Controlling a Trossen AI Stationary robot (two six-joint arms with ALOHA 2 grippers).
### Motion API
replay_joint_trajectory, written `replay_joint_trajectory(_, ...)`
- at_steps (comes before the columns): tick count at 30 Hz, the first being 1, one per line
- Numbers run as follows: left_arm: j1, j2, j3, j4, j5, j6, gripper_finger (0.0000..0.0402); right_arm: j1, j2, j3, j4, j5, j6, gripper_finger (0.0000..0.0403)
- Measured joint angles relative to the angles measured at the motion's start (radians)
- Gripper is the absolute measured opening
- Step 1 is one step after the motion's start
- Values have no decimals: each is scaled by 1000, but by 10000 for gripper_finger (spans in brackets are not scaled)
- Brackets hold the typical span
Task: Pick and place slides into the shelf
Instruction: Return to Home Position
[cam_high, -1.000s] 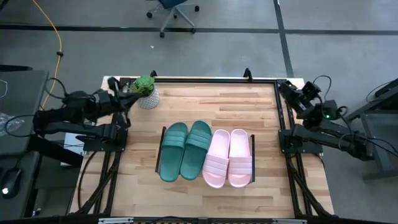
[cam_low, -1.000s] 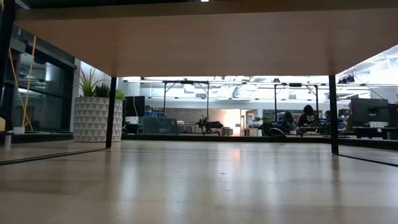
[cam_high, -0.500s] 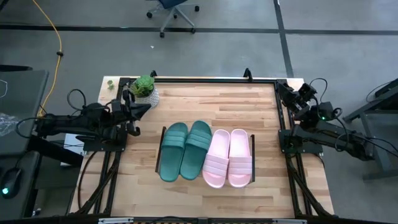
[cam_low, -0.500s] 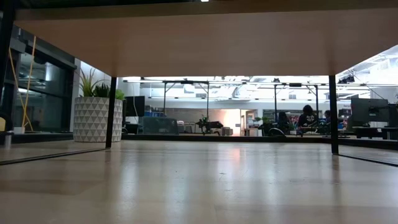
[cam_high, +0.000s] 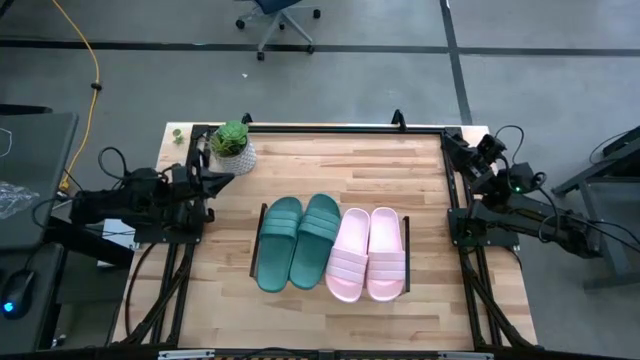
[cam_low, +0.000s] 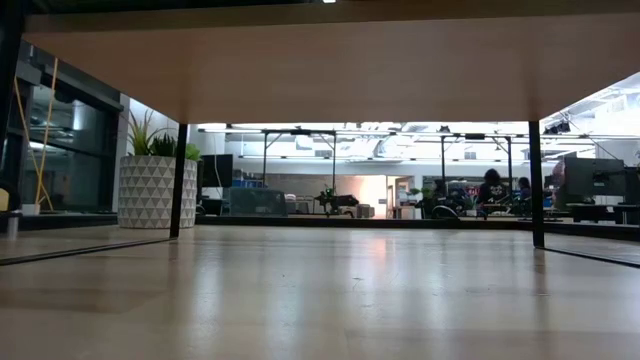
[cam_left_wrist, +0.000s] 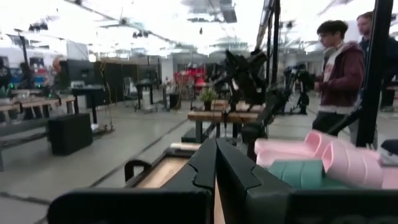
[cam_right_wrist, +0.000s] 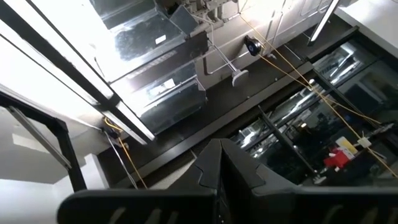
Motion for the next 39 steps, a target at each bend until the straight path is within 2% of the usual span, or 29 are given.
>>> replay_joint_trajectory(7,0,-21,0,-75,-11,-14,0,0,0,0,-14,0,-7,0)
replay_joint_trajectory(22,0,-20,-1,13,-30,72,0,0,0,0,-18,31,-5,0)
replay_joint_trajectory(30,0,-21,-194,288,13,11,0,0,0,0,-27,34,3,0)
replay_joint_trajectory(35,0,-21,-228,310,40,-17,0,0,0,0,-27,34,-5,0)
replay_joint_trajectory(39,0,-20,-277,347,6,-19,0,0,0,0,-34,33,-19,0)
